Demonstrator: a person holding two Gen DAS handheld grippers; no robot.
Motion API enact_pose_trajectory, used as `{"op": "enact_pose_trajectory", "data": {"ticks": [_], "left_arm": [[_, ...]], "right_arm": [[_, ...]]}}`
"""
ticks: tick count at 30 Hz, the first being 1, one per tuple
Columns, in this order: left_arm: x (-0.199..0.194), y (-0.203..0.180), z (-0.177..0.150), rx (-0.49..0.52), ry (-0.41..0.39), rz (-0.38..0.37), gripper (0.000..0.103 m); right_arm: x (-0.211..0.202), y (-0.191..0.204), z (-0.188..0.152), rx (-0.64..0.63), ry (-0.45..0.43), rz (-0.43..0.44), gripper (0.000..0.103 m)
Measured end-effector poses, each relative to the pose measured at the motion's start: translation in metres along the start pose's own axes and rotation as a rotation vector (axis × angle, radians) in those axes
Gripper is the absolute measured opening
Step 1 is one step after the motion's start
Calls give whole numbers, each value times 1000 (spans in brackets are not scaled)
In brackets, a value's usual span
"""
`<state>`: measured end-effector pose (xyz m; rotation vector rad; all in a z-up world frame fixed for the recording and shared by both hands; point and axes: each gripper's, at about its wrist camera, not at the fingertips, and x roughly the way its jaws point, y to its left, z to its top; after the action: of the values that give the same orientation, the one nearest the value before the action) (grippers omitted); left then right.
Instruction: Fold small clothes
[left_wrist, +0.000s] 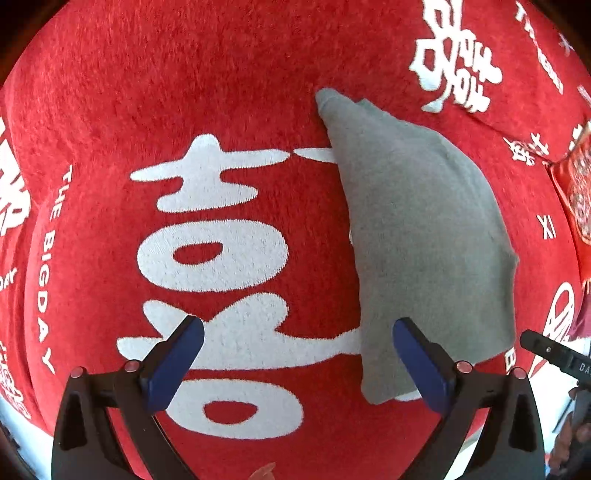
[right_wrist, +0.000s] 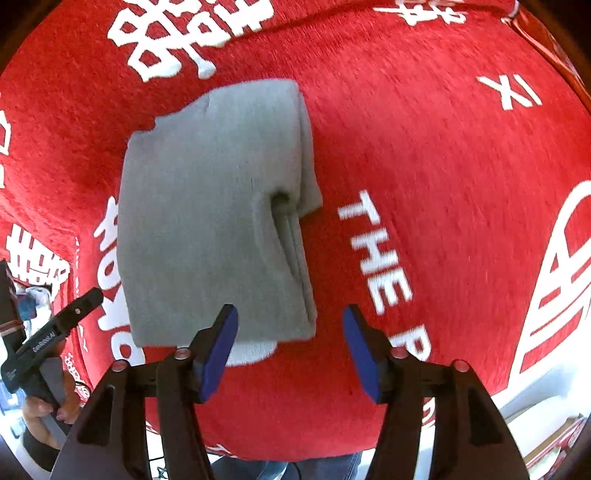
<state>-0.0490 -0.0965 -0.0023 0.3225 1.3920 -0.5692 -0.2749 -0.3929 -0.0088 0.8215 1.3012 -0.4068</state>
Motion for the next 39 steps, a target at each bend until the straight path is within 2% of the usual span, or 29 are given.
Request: {"op": "enact_pose_trajectory", "data": {"ticks": [2, 4, 10, 21, 27, 30, 35, 39], "left_arm": [[-1, -4, 4, 2, -7, 25, 103], [-3, -11, 9, 18, -22, 55, 103], [3, -23, 27, 3, -28, 95, 103], [29, -40, 52, 21, 37, 68, 103], [34, -29, 78, -27, 27, -5, 103], [45, -19, 92, -57, 58, -21, 103], [72, -12, 105, -96, 136, -174, 103], [92, -25, 107, -75, 189, -269, 103]], "right_arm": [[-2, 0, 11, -9, -1, 13, 66], [-4, -1, 24, -20, 0, 28, 78], [1, -4, 58, -54, 11, 51, 79], [31, -15, 100, -31, 68, 101, 79], [48, -24, 120, 20, 97, 187, 79], [60, -30, 129, 50, 115, 261, 79], [89, -35, 134, 94, 194, 443, 79], [102, -22, 134, 62, 225, 500, 80]]}}
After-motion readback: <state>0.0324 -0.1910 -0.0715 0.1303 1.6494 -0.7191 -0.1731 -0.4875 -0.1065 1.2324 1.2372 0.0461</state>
